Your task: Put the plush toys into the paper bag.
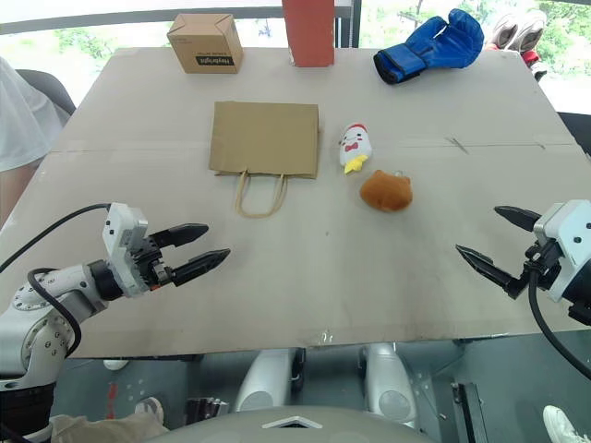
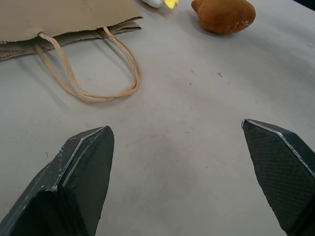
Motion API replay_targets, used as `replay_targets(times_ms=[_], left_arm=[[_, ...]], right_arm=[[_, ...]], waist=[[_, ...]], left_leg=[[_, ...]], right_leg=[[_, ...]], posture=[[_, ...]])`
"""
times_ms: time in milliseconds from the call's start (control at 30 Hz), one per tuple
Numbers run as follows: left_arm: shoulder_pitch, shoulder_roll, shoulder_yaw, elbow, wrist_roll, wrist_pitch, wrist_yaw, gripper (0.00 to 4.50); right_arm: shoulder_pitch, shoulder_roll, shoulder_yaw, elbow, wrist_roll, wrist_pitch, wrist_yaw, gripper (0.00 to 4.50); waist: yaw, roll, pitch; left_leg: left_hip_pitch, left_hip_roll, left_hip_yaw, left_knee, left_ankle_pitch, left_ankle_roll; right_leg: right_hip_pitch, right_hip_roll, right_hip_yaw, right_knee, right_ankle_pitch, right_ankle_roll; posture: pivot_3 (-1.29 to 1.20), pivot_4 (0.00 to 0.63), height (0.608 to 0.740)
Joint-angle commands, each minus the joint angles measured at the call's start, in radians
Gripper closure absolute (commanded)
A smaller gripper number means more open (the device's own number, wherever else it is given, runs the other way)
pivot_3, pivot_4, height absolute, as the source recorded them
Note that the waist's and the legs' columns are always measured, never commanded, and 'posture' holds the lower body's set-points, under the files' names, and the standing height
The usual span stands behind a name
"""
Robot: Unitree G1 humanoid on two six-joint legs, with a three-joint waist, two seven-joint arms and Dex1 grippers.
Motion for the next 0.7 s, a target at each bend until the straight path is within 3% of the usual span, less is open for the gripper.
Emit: replay_targets(times_ms=[33,133,300,500,700], left_arm=[[-0.025,0.017,0.011,-0.013,0.018,-0.054,-0.003,0.0],[-0.133,0.043,-0.057,0.068,0.142,-0.151,0.018,0.0],[-0.278,0.109,-0.204,0.28,0.387,-0.463,-0.038,0.0],[-0.534,0.131,-0.336,0.642,0.596,-0.807,-0.044,0.0],[-0.766,0.087,-0.463,0.981,0.769,-1.134,0.012,0.0]], right_arm=[[-0.016,0.01,-0.01,-0.051,0.041,-0.01,-0.022,0.07],[-0.066,0.053,0.064,-0.147,0.055,0.022,-0.13,0.07],[-0.072,0.09,0.149,-0.23,0.055,0.059,-0.222,0.07],[-0.072,0.11,0.2,-0.274,0.056,0.071,-0.297,0.07],[-0.052,0.121,0.223,-0.312,0.04,0.065,-0.353,0.07]], waist=[[0.001,0.0,0.0],[0.01,0.0,0.0],[0.014,0.0,-0.001],[0.014,-0.001,-0.001],[0.014,-0.001,-0.001]], left_leg=[[0.0,0.0,0.0,0.0,0.0,0.0],[0.0,0.0,0.0,0.0,0.0,0.0],[-0.001,0.0,0.001,0.0,0.0,0.0],[-0.003,-0.001,0.001,0.0,-0.001,0.001],[-0.003,-0.001,0.001,0.0,-0.001,0.002]], right_leg=[[0.0,0.0,0.0,0.0,0.0,0.0],[-0.001,0.001,0.0,0.001,0.0,0.0],[-0.001,0.001,0.001,0.0,0.001,-0.001],[-0.002,0.0,0.0,-0.001,0.002,-0.002],[-0.003,0.002,0.0,0.0,0.002,-0.002]], posture=[[0.0,0.15,0.714],[0.0,0.15,0.714],[0.0,0.15,0.714],[0.0,0.15,0.714],[0.0,0.15,0.714]])
